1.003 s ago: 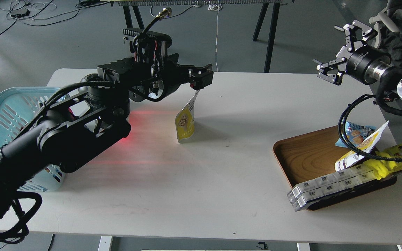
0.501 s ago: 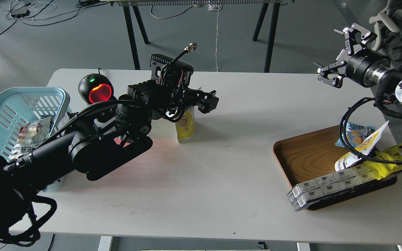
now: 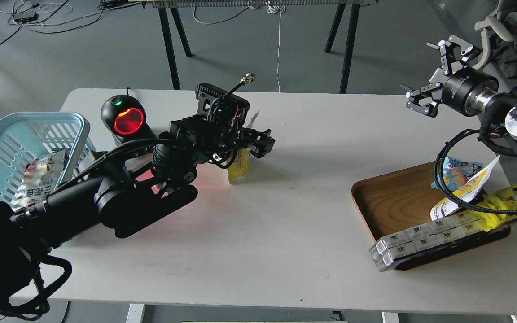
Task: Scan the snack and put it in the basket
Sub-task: 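Reach the left gripper to the standing yellow packet and grasp it, then lift the yellow packet with the left gripper toward the scanner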
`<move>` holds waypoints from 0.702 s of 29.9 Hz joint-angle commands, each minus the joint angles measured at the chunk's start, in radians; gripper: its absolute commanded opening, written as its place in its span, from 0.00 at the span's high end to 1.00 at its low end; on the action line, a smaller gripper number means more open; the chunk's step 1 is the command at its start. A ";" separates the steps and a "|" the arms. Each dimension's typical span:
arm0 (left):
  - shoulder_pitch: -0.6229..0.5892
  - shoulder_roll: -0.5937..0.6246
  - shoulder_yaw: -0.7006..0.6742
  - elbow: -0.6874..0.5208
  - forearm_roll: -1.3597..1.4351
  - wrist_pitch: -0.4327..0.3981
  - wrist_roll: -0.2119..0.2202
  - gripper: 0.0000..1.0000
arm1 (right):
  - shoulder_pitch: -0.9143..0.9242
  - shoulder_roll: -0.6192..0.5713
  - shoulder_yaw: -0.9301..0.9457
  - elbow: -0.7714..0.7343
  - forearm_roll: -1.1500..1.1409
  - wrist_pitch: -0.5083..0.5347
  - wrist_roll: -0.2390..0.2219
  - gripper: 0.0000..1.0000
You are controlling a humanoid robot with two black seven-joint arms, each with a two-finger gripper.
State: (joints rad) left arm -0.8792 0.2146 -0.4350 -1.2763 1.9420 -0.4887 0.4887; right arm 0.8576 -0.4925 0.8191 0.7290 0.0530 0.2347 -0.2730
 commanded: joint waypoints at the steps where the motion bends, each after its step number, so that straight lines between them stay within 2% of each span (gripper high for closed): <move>1: 0.000 0.003 0.010 -0.002 0.014 0.000 0.000 0.68 | 0.000 0.000 0.002 0.001 -0.001 0.000 0.000 0.01; 2: 0.000 0.003 0.010 -0.002 0.014 0.000 0.000 0.70 | 0.000 0.000 0.002 0.001 0.001 0.000 0.000 0.01; 4: 0.002 -0.001 0.009 -0.002 0.015 0.000 0.000 0.87 | 0.000 0.000 0.002 0.000 0.001 0.000 0.005 0.01; 5: 0.003 -0.003 0.009 -0.002 0.014 0.000 0.000 0.93 | 0.000 0.000 0.002 0.000 0.001 0.000 0.005 0.01; 7: 0.003 -0.003 0.009 -0.005 0.014 0.000 0.000 0.97 | 0.000 0.000 0.002 0.000 0.001 0.000 0.005 0.01; 11: 0.003 -0.001 0.009 -0.011 0.014 0.000 0.000 1.00 | 0.000 0.000 0.002 0.000 0.001 0.000 0.015 0.01; 21: 0.003 0.051 0.001 -0.086 0.014 0.000 0.000 1.00 | -0.022 0.000 0.009 0.000 0.002 0.075 0.115 0.01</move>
State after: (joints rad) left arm -0.8731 0.2334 -0.4299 -1.3313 1.9559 -0.4887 0.4886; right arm 0.8502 -0.4924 0.8262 0.7291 0.0543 0.2829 -0.1895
